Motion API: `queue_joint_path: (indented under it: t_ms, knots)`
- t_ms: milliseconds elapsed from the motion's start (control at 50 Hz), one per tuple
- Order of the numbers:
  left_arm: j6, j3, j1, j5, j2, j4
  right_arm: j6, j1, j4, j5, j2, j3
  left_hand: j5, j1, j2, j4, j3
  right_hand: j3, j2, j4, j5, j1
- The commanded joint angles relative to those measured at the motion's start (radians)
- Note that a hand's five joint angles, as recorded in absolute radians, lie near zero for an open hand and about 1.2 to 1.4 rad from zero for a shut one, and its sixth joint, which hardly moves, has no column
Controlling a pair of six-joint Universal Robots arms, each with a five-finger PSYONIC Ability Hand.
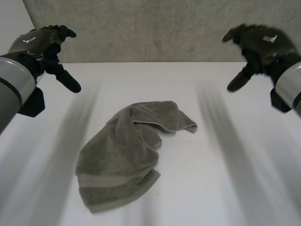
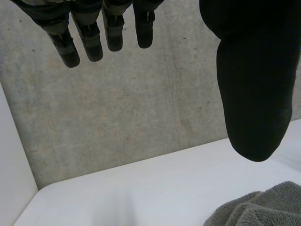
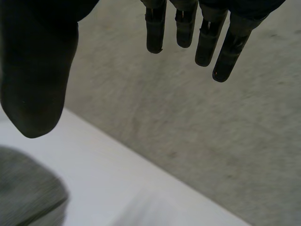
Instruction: Fold the towel.
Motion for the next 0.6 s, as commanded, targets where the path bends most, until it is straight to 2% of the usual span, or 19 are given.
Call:
queue_joint_path:
  t_ms: [20, 360, 380, 400, 420, 440, 460, 480, 500, 600]
  knots:
    - [0.004, 0.050, 0.002, 0.000, 0.018, -0.104, 0.010, -0.003, 0.079, 0.105, 0.000, -0.131, -0.019, -0.012, -0.006, -0.006, -0.006, -0.071, -0.081, -0.165, -0.068, -0.127]
    - [0.008, 0.085, -0.012, 0.003, 0.036, -0.102, 0.005, -0.009, 0.079, 0.117, -0.001, -0.136, 0.011, 0.017, 0.023, 0.024, 0.024, -0.071, -0.081, -0.165, -0.068, -0.127]
    - [0.011, 0.085, -0.013, 0.004, 0.036, -0.102, 0.003, -0.009, 0.081, 0.111, -0.004, -0.133, 0.104, 0.111, 0.116, 0.117, 0.117, -0.036, -0.047, -0.130, -0.034, -0.093]
    - [0.011, 0.085, -0.013, 0.004, 0.036, -0.102, 0.008, -0.011, 0.073, 0.116, -0.009, -0.125, 0.105, 0.111, 0.117, 0.118, 0.118, 0.477, 0.467, 0.383, 0.480, 0.421]
    - [0.010, 0.082, -0.015, 0.003, 0.036, -0.102, 0.008, -0.011, 0.073, 0.116, -0.009, -0.125, 0.288, 0.295, 0.300, 0.301, 0.301, 0.482, 0.472, 0.388, 0.485, 0.426]
    - [0.008, 0.078, -0.013, 0.004, 0.036, -0.101, 0.013, -0.012, 0.065, 0.110, -0.012, -0.118, 0.336, 0.343, 0.349, 0.349, 0.349, 0.546, 0.536, 0.452, 0.549, 0.490]
    - [0.008, 0.078, -0.013, 0.004, 0.036, -0.101, 0.005, -0.009, 0.056, 0.119, -0.014, -0.125, 0.337, 0.343, 0.349, 0.349, 0.350, 0.341, 0.330, 0.247, 0.343, 0.284]
    - [0.002, 0.075, -0.015, 0.004, 0.038, -0.101, 0.005, -0.009, 0.056, 0.119, -0.014, -0.125, 0.220, 0.227, 0.233, 0.233, 0.233, 0.339, 0.328, 0.245, 0.341, 0.282]
    - [0.002, 0.075, -0.015, 0.004, 0.038, -0.099, 0.002, -0.011, 0.067, 0.119, -0.014, -0.138, -0.019, -0.012, -0.007, -0.006, -0.006, -0.071, -0.081, -0.165, -0.068, -0.127]
    - [0.002, 0.078, -0.015, 0.004, 0.039, -0.098, 0.000, -0.006, 0.097, 0.116, -0.014, -0.147, -0.043, -0.036, -0.030, -0.030, -0.030, -0.071, -0.081, -0.165, -0.068, -0.127]
